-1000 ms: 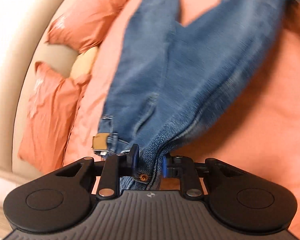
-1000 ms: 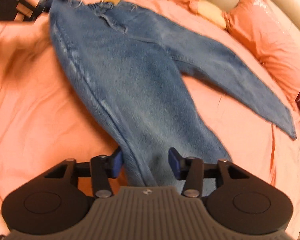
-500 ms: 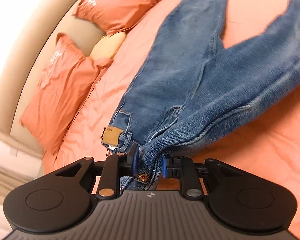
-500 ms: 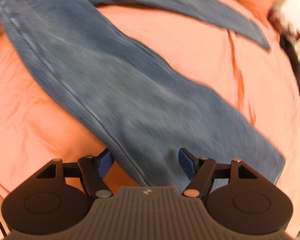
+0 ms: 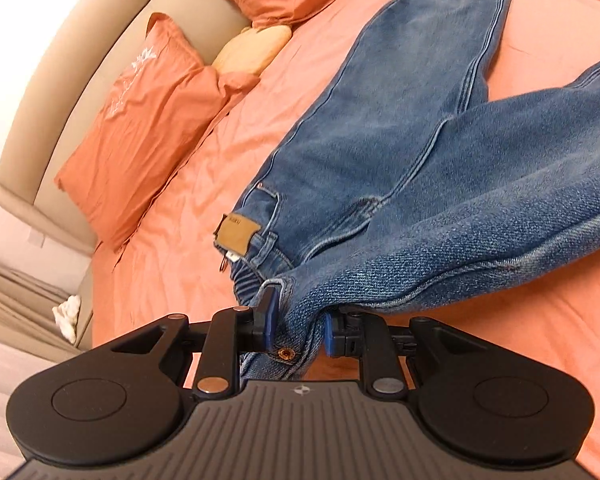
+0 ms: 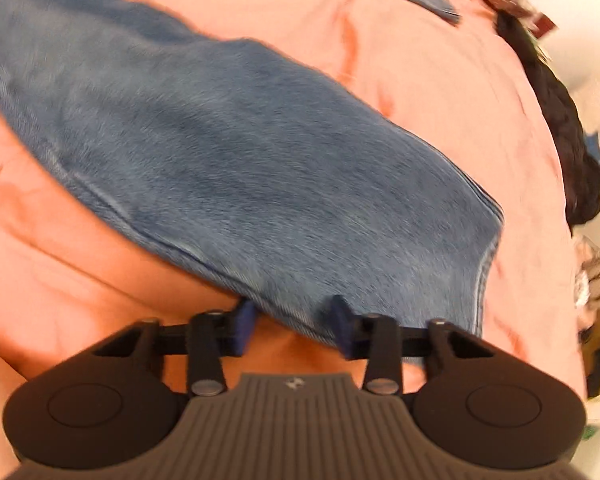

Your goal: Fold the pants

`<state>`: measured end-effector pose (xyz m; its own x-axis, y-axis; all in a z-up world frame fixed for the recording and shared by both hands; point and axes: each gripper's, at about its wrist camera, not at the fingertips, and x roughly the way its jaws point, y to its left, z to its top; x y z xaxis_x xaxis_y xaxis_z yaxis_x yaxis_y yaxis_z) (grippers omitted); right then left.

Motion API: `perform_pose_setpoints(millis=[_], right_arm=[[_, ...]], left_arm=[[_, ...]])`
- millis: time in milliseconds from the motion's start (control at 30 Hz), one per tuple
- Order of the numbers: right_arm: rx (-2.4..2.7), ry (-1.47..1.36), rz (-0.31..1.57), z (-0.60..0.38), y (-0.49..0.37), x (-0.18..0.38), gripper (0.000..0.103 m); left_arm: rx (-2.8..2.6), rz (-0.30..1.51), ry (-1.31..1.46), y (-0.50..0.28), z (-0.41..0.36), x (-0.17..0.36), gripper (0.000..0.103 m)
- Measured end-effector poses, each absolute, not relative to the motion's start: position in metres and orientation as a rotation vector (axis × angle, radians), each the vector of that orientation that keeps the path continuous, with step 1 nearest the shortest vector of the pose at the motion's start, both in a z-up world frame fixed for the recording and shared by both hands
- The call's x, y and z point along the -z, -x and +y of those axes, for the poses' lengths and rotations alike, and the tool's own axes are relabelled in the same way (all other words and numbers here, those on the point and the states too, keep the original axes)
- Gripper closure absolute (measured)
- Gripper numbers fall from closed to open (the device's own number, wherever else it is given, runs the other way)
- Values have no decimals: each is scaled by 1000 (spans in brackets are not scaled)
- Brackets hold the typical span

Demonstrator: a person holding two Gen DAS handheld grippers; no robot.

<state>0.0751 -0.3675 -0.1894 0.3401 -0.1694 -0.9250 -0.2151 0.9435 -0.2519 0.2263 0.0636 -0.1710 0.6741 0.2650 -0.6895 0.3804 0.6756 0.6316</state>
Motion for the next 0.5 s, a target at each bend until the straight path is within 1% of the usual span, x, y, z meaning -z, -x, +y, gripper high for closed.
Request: perform_pose_setpoints(millis=[133, 300, 433, 500], right_arm=[[-23, 438, 1092, -360, -66, 158, 98], [71, 477, 933, -362, -84, 107, 102], [131, 528, 820, -363, -117, 65, 103], [151, 567, 792, -364, -147, 55, 103]], left_arm=[[39, 868, -813, -222, 66, 168, 78], [3, 873, -733, -221, 72, 157, 78], [-14, 863, -660, -231, 77, 140, 78], [-20, 860, -632, -241, 78, 130, 78]])
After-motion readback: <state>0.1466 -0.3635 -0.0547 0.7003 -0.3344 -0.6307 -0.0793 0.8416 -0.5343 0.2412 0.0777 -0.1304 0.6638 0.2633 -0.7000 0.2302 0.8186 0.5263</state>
